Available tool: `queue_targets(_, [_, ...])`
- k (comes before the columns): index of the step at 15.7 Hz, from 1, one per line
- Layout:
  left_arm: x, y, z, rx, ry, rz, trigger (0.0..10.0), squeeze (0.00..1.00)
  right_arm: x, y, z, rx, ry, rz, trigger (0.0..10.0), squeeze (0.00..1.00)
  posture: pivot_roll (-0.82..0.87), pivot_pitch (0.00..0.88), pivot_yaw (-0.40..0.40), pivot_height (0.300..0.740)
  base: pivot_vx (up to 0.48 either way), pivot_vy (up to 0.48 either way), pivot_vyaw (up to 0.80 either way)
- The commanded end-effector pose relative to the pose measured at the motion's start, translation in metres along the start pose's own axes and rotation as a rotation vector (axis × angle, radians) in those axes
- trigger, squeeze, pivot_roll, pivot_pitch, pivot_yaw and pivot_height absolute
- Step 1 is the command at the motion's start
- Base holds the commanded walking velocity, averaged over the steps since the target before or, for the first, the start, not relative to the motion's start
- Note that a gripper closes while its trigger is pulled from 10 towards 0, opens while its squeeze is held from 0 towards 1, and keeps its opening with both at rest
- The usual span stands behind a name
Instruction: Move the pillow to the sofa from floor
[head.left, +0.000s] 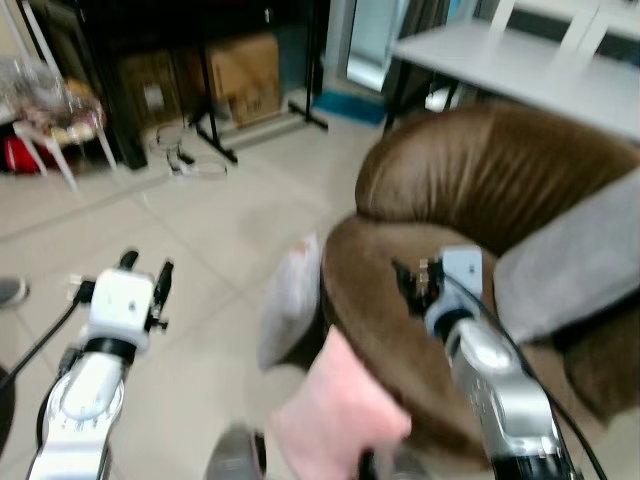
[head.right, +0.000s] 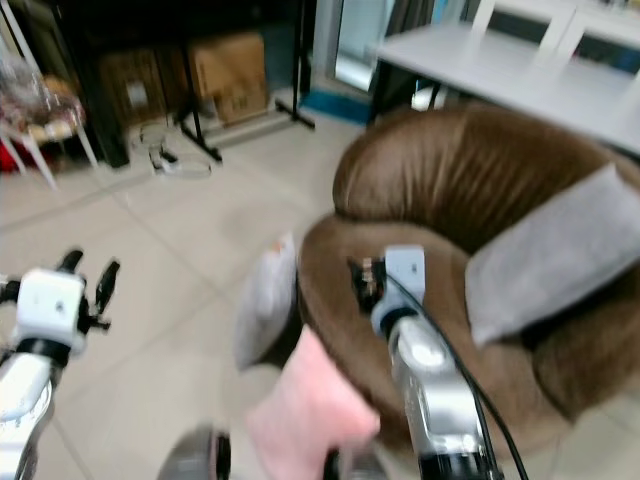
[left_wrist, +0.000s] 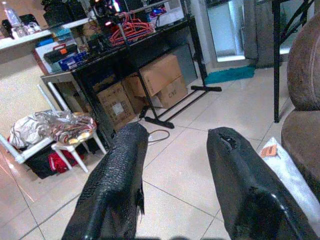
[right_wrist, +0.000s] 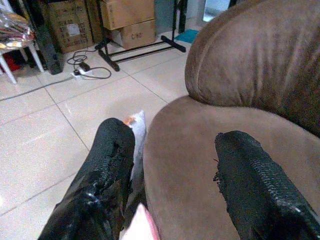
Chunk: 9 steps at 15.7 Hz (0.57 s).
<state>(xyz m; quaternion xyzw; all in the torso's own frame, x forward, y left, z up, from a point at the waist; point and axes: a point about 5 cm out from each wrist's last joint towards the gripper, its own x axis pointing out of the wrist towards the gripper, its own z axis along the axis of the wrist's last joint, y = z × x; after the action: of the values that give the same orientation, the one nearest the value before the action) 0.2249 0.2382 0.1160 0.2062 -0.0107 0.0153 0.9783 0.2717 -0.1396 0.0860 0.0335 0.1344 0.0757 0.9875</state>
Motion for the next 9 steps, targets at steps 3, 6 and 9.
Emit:
queue_targets(3, [-0.0013,0.0024,-0.0028,-0.009,0.002,0.03,10.0,0.0,-0.0016,-0.0042,0.0018,-0.011,-0.038,-0.008,10.0,0.0,0.06,0.0,-0.061,0.585,0.0,0.0,0.0])
queue_targets(6, [-0.0033,0.0014,-0.0045,-0.026,0.004,0.048,10.0,0.0,0.0009,-0.0008,0.0034,-0.027,-0.045,0.011,10.0,0.0,0.07,0.0,-0.071,0.585,0.0,0.0,0.0])
queue_targets(9, [-0.0046,0.0018,-0.0052,-0.055,0.003,0.052,10.0,0.0,0.002,0.0002,0.0028,-0.038,-0.042,0.02,10.0,0.0,0.07,0.0,-0.076,0.585,0.0,0.0,0.0])
